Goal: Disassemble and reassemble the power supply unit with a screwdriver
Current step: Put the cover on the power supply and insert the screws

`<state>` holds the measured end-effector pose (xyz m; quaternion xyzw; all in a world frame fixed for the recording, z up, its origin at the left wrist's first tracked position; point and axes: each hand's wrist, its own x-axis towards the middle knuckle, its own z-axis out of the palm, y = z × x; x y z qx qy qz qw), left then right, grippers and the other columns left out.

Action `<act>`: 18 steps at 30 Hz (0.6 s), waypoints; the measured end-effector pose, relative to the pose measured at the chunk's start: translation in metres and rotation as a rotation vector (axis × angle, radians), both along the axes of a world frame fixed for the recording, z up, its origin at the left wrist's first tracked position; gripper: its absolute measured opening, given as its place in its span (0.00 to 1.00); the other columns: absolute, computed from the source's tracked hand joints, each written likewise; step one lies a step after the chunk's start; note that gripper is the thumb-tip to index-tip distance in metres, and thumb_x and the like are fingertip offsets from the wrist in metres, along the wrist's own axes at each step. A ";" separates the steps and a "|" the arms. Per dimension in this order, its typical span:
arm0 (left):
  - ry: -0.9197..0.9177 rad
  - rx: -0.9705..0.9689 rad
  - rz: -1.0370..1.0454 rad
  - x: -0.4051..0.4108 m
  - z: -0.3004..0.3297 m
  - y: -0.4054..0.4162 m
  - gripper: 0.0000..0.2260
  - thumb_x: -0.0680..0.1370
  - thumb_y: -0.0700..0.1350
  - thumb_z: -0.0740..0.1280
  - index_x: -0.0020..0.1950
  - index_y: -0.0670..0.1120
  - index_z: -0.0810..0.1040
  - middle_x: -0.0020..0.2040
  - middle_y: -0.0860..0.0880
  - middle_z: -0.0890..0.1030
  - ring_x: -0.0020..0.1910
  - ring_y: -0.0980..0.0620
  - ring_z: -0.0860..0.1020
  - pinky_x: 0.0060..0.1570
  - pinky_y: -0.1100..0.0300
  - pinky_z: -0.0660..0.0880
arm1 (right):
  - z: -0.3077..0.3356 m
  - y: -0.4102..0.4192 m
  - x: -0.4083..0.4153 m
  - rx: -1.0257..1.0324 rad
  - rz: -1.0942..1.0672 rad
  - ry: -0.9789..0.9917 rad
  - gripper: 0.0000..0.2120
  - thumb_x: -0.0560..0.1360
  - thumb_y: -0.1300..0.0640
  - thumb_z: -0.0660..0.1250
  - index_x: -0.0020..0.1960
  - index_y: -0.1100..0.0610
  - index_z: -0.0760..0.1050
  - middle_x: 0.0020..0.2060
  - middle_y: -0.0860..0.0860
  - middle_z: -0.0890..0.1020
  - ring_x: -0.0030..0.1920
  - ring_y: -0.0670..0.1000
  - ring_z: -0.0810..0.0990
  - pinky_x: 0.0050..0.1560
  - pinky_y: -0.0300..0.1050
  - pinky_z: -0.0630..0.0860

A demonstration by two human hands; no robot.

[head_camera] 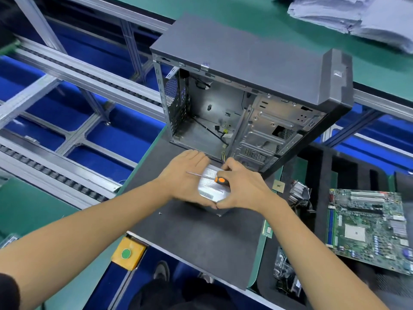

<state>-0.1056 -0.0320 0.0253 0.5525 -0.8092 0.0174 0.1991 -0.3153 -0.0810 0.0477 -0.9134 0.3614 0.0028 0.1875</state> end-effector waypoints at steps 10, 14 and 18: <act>-0.115 0.091 -0.100 0.001 0.003 -0.008 0.40 0.60 0.79 0.70 0.48 0.44 0.73 0.44 0.49 0.75 0.42 0.46 0.73 0.49 0.52 0.70 | 0.000 0.005 -0.001 -0.033 -0.045 0.040 0.26 0.58 0.30 0.65 0.49 0.46 0.75 0.60 0.37 0.73 0.51 0.47 0.78 0.39 0.44 0.70; -0.081 0.464 0.127 -0.004 0.018 -0.024 0.42 0.55 0.86 0.60 0.48 0.52 0.69 0.43 0.59 0.73 0.46 0.51 0.77 0.38 0.54 0.67 | 0.023 -0.010 -0.012 -0.002 -0.124 -0.061 0.26 0.62 0.34 0.60 0.54 0.45 0.79 0.64 0.37 0.73 0.58 0.46 0.77 0.49 0.46 0.75; 0.496 0.992 0.388 0.006 0.011 -0.027 0.48 0.59 0.86 0.60 0.59 0.47 0.78 0.56 0.49 0.82 0.53 0.49 0.81 0.50 0.55 0.75 | 0.046 -0.027 -0.034 -0.206 -0.263 -0.223 0.05 0.71 0.45 0.55 0.39 0.45 0.65 0.45 0.44 0.73 0.48 0.48 0.70 0.36 0.44 0.65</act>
